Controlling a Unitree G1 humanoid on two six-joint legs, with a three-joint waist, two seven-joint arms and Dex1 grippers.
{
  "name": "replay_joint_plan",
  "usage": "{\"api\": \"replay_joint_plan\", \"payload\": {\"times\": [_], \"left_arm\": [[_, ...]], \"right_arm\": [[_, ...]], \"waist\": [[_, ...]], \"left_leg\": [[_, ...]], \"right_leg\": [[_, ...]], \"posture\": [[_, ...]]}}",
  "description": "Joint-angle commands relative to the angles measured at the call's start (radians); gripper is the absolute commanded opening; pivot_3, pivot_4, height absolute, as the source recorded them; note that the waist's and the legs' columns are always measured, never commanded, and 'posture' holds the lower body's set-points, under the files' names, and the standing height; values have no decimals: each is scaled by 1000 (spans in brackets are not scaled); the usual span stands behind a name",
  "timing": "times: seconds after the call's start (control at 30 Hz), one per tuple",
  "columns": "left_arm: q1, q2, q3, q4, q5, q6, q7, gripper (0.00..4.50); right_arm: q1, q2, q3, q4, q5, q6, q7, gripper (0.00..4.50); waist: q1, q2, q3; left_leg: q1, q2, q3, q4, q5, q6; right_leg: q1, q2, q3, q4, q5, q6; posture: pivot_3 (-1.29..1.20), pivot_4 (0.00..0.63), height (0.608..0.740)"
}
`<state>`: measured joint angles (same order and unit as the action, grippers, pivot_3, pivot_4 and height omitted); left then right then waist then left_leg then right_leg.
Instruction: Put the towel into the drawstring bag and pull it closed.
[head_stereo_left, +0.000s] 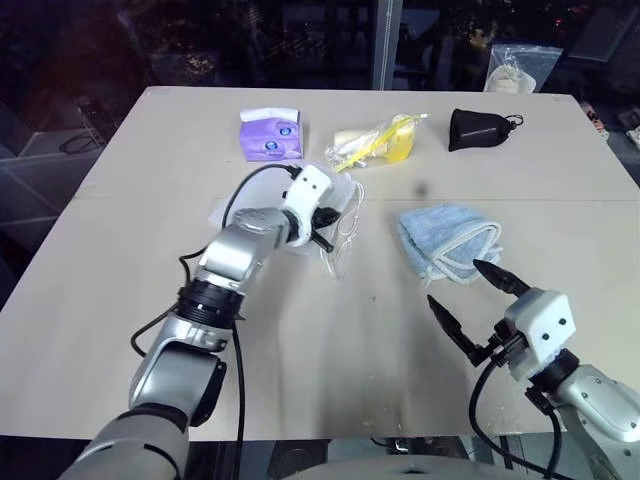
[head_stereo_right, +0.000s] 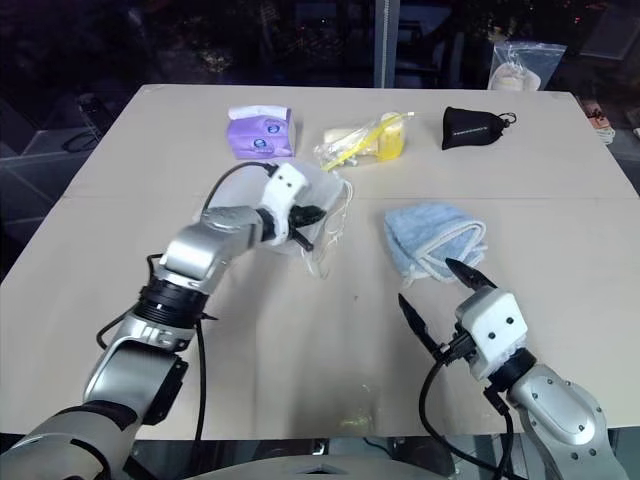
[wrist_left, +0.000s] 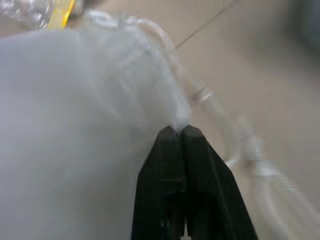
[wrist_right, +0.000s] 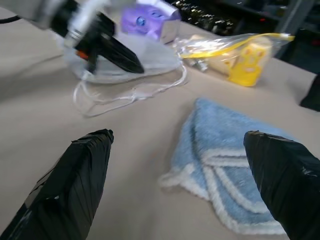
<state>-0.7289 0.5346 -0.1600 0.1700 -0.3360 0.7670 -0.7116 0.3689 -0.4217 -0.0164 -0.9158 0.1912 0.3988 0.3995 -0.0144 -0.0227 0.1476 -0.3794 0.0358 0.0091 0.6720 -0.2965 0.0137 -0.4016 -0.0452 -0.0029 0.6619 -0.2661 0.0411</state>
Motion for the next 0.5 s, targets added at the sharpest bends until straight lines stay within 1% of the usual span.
{"api": "replay_joint_plan", "payload": {"times": [0.03, 0.17, 0.27, 0.37, 0.5], "left_arm": [[10, 93, 45, -29, -69, 53, -167, 38], [39, 153, 88, -49, -126, 109, -250, 38], [67, 155, 157, -91, -216, 191, -277, 38], [111, 153, 203, -133, -265, 239, -265, 38], [162, 150, 228, -191, -266, 222, -229, 38]], "right_arm": [[-58, -12, -23, -10, 56, 109, -8, 4500], [-192, -6, -98, 52, 119, 208, -33, 4500], [-304, -38, -157, 116, 184, 294, -13, 4500], [-423, -98, -186, 201, 254, 344, 55, 4500], [-483, -170, -139, 249, 290, 283, 187, 4500]], "waist": [[1, 0, 0], [9, 0, 1], [10, 0, 1], [8, 1, 2], [4, 1, 2]], "left_leg": [[0, 0, 0, 0, 0, 0], [0, 0, 0, 1, 0, 0], [-1, -1, 0, 2, 0, 0], [-2, -1, -1, 3, 0, 0], [-2, -1, -2, 2, 0, 1]], "right_leg": [[0, 0, 0, 0, 0, 0], [0, 0, 0, 0, 0, 0], [0, -1, 0, 0, 0, 0], [0, -2, -1, 0, 0, 0], [0, -1, -2, 0, 0, 0]], "posture": [[0, 150, 740], [0, 150, 740], [0, 150, 740], [0, 150, 740], [0, 150, 740]]}}
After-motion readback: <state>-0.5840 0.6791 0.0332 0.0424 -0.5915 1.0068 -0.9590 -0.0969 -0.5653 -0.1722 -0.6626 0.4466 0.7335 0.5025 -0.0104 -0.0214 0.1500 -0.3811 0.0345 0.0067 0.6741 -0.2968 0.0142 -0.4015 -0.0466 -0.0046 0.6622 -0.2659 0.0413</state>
